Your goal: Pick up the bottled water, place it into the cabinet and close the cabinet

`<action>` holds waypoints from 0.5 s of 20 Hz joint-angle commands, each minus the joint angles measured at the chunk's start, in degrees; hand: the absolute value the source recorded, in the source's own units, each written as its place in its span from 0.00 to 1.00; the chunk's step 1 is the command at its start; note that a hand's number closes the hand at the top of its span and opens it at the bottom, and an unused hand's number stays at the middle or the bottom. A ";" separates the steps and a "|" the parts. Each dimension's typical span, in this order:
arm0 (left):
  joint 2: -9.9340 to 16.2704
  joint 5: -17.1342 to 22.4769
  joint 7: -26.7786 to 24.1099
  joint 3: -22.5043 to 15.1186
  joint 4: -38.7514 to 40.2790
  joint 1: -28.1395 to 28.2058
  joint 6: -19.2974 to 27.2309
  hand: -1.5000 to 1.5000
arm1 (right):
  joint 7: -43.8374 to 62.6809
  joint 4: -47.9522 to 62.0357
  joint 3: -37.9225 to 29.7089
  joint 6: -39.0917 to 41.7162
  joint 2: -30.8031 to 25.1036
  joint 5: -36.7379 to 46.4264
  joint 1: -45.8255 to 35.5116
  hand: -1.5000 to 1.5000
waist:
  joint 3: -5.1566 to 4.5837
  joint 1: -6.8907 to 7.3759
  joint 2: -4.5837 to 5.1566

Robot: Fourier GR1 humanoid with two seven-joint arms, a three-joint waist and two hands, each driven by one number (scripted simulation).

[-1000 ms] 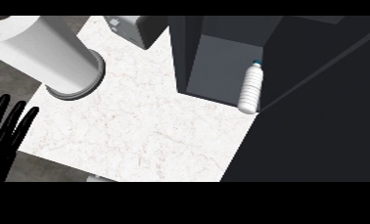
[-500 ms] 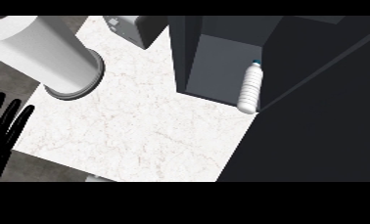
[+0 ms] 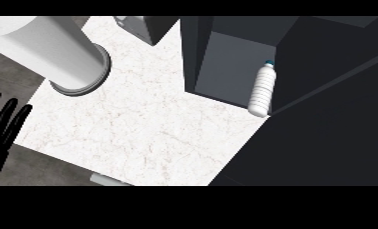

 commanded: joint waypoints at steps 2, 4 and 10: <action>-0.29 -0.12 -0.19 -0.28 -0.01 -0.36 -0.63 0.00 | 3.63 2.51 5.70 -1.49 4.30 -5.53 -1.35 1.00 | 0.28 1.34 1.08; -0.06 0.27 -0.13 0.35 0.58 -1.41 -0.75 0.00 | 3.72 3.05 4.92 -2.51 5.40 -6.07 -1.29 1.00 | 0.30 0.35 1.33; 0.51 0.27 0.32 0.47 0.88 -1.48 -1.34 0.00 | 6.84 4.32 -0.54 -4.64 6.83 -4.13 -6.03 1.00 | 0.32 0.45 0.75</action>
